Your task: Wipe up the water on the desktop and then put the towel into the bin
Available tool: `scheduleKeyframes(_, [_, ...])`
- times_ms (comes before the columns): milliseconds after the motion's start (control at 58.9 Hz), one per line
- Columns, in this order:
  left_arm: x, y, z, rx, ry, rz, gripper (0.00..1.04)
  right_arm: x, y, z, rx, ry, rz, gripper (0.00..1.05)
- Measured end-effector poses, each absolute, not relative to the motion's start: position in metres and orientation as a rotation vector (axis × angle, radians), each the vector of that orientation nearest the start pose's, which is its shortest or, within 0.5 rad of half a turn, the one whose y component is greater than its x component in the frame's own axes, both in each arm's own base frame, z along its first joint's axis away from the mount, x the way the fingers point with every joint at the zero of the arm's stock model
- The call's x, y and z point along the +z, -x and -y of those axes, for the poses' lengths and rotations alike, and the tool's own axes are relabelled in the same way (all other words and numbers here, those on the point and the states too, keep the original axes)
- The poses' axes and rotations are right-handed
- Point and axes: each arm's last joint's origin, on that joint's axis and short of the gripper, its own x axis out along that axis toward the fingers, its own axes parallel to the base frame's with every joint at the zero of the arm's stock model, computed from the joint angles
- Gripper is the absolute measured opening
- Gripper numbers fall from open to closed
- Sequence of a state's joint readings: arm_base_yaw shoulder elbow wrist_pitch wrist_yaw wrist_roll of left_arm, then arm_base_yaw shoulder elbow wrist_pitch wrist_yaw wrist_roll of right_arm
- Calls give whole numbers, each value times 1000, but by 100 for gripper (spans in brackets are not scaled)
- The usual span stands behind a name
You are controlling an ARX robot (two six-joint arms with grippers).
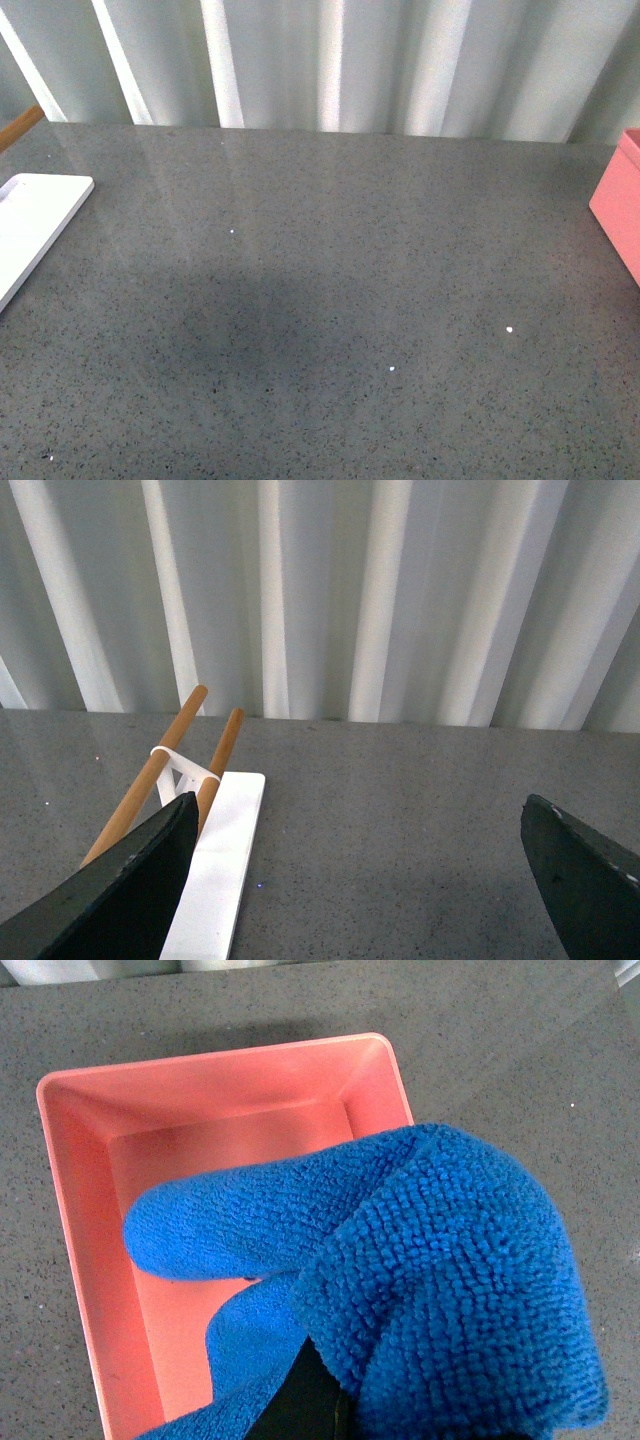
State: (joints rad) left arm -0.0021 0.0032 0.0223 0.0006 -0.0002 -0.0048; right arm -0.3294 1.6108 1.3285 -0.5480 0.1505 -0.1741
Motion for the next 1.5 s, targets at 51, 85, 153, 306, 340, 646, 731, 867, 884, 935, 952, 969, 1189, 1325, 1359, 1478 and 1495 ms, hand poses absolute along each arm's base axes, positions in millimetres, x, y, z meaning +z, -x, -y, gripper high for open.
scheduleKeyframes(51, [171, -96, 0, -2, 5, 20, 98, 286, -329, 118, -379, 82, -869, 5])
scheduleKeyframes(85, [171, -96, 0, -2, 5, 20, 98, 286, -330, 118, -382, 83, -871, 5])
scheduleKeyframes(153, [171, -96, 0, -2, 5, 20, 98, 282, -333, 119, -383, 83, -883, 5])
scheduleKeyframes(306, [171, -96, 0, -2, 5, 20, 98, 275, -335, 118, -356, 83, -916, 6])
scheduleKeyframes(340, [171, -96, 0, -2, 5, 20, 98, 275, -335, 118, -354, 84, -917, 12])
scheduleKeyframes(646, [171, -96, 0, -2, 5, 20, 98, 274, -336, 117, -349, 85, -918, 64])
scheduleKeyframes(731, [171, -96, 0, -2, 5, 20, 98, 274, -336, 117, -349, 85, -918, 78])
scheduleKeyframes(867, [171, -96, 0, -2, 5, 20, 98, 274, -336, 117, -349, 85, -918, 98])
scheduleKeyframes(884, [171, -96, 0, -2, 5, 20, 98, 274, -336, 117, -349, 86, -918, 97])
scheduleKeyframes(935, [171, -96, 0, -2, 5, 20, 98, 274, -336, 117, -349, 86, -918, 97])
scheduleKeyframes(952, [171, -96, 0, -2, 5, 20, 98, 275, -336, 117, -349, 86, -918, 97])
scheduleKeyframes(969, [171, -96, 0, -2, 5, 20, 98, 274, -336, 117, -349, 86, -918, 98])
scheduleKeyframes(1189, [171, -96, 0, -2, 5, 20, 98, 272, -337, 118, -289, 27, -791, 93])
scheduleKeyframes(1325, [171, -96, 0, -3, 4, 20, 98, 253, -315, 93, -33, -28, -258, 70])
scheduleKeyframes(1359, [171, -96, 0, -2, 4, 20, 98, 250, -307, 86, -19, -11, -177, 65])
scheduleKeyframes(1478, [171, -96, 0, -2, 5, 20, 98, 240, -273, 61, 0, 26, 4, 43])
scheduleKeyframes(1495, [171, -96, 0, -2, 5, 20, 98, 238, -269, 58, 1, 27, 13, 40])
